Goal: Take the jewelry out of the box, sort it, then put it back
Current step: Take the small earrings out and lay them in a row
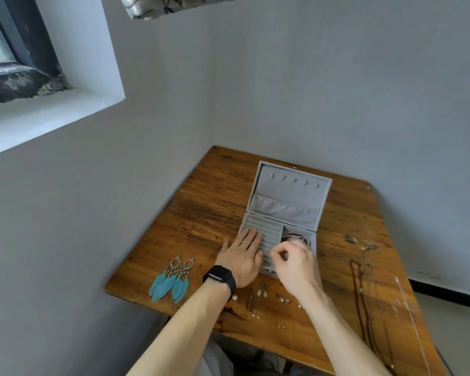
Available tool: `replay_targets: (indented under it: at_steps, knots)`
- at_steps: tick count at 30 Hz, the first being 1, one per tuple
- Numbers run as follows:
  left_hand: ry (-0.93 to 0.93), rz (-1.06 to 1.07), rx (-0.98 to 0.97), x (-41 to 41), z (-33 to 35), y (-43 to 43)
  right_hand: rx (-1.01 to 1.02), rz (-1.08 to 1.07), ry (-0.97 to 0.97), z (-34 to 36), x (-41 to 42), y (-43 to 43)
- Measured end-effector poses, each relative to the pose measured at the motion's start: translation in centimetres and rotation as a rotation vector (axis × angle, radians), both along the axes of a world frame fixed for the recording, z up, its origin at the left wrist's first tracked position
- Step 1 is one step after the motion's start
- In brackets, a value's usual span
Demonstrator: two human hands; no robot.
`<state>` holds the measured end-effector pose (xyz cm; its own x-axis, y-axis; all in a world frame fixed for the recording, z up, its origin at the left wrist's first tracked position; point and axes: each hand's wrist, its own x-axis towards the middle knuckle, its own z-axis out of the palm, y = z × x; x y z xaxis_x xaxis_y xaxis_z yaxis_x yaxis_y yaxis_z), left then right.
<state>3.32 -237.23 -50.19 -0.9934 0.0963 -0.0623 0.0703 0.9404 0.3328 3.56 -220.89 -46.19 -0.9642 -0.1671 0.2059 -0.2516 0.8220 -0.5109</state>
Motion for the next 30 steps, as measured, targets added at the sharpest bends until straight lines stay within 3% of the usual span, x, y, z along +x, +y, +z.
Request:
replay_targets:
  at_steps: [3, 6, 13, 20, 30]
  knots:
    - [-0.007, -0.004, 0.012, -0.1, -0.2, -0.1, -0.393, -0.033, -0.147, -0.4, 4.1, 2.3]
    - [0.001, -0.005, 0.006, -0.4, -0.2, -0.3, -0.599, -0.064, -0.227, -2.1, 8.4, 5.3]
    - [-0.014, -0.026, -0.023, -0.4, 0.8, -0.5, -0.552, -0.118, -0.15, -5.7, 12.3, 8.3]
    - [0.144, -0.015, -0.038, -0.2, 2.7, 1.4, -0.518, -0.125, -0.035, -6.9, 12.2, 8.1]
    - [0.223, -0.02, -0.209, 0.2, 4.0, 4.1, -0.536, -0.103, -0.077, -6.3, 12.3, 8.8]
